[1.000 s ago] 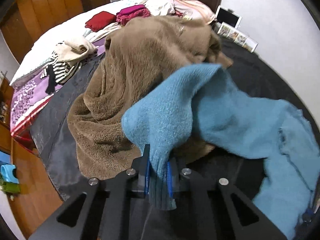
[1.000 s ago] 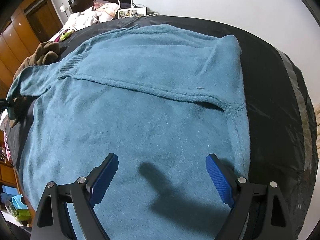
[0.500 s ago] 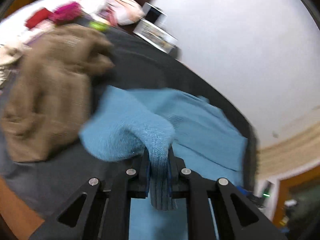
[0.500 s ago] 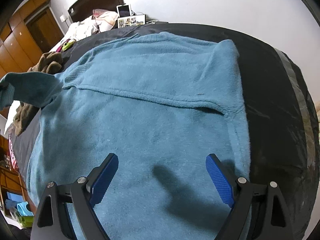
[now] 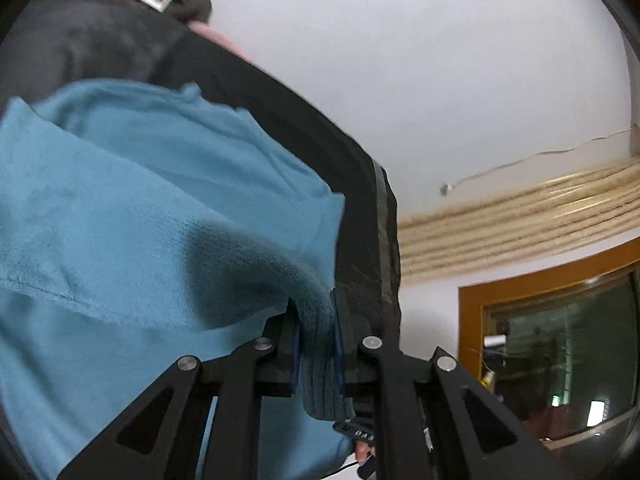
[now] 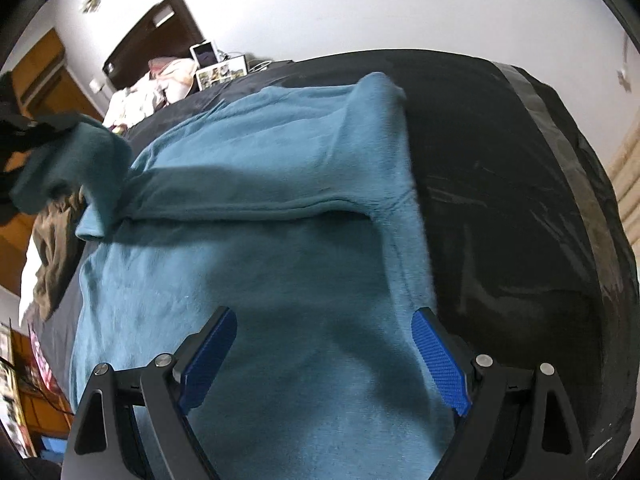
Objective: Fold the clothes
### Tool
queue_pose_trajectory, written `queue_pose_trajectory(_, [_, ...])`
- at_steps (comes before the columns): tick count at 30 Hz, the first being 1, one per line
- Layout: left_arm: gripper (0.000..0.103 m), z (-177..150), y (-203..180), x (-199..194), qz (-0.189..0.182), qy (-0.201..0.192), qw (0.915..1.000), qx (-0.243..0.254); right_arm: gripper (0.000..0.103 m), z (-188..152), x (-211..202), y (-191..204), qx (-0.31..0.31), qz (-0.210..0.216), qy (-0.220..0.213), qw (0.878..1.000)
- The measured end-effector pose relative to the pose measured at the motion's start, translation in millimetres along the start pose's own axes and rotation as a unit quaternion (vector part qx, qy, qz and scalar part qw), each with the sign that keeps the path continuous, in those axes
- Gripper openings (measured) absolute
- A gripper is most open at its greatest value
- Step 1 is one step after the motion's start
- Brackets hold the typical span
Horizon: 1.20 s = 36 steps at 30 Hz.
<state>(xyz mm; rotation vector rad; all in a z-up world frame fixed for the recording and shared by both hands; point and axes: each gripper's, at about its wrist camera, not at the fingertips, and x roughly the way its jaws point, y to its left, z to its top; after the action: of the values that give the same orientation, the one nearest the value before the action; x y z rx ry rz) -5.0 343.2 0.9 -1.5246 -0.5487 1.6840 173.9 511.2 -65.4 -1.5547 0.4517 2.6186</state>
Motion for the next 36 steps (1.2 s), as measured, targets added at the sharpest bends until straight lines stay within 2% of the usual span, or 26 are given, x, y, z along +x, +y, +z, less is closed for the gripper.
queue_pose_trajectory(4, [0.015,7.7,13.8,35.2,-0.003,0.042,0.9988,-0.023,0.091,1.5,1.6,-4.0,0.015,0.01,0.0,1.0])
queue_pose_trajectory(7, [0.022,8.5,28.5,44.3,0.016,0.06,0.9974,-0.035,0.091,3.7,3.5,-0.4,0.014,0.016,0.0,1.0])
queue_pose_trajectory(10, [0.043,8.9,37.0,42.4,0.029,0.064,0.9972,-0.025,0.091,7.3,7.5,4.3,0.008,0.02,0.003,1.0])
queue_pose_trajectory(12, [0.063,9.3,42.6,38.5,0.037,0.063,0.9971,-0.019,0.091,9.4,10.1,8.9,0.003,0.025,0.004,1.0])
queue_pose_trajectory(14, [0.073,11.0,50.9,30.1,0.046,0.056,0.9972,-0.02,0.091,12.1,13.4,16.1,-0.005,0.032,0.004,0.999])
queue_pose_trajectory(17, [0.075,15.3,66.1,15.5,0.061,0.04,0.9971,-0.025,0.091,16.6,19.2,28.9,-0.022,0.034,0.005,0.999])
queue_pose_trajectory(20, [0.076,18.8,87.3,-4.8,0.106,0.015,0.9941,-0.021,0.091,24.0,22.5,36.6,-0.031,0.03,0.003,0.999])
queue_pose_trajectory(29, [0.076,29.4,149.7,-47.8,0.174,-0.035,0.9832,-0.043,0.091,72.7,27.0,20.5,0.032,0.046,-0.029,0.998])
queue_pose_trajectory(32, [0.076,33.3,158.2,-44.6,0.185,-0.041,0.9812,-0.038,0.091,85.2,50.2,21.1,0.031,0.018,-0.011,0.999])
queue_pose_trajectory(36, [0.078,37.0,160.4,-33.2,0.208,-0.042,0.9771,-0.016,0.088,83.8,75.4,30.9,0.012,-0.009,0.016,1.0])
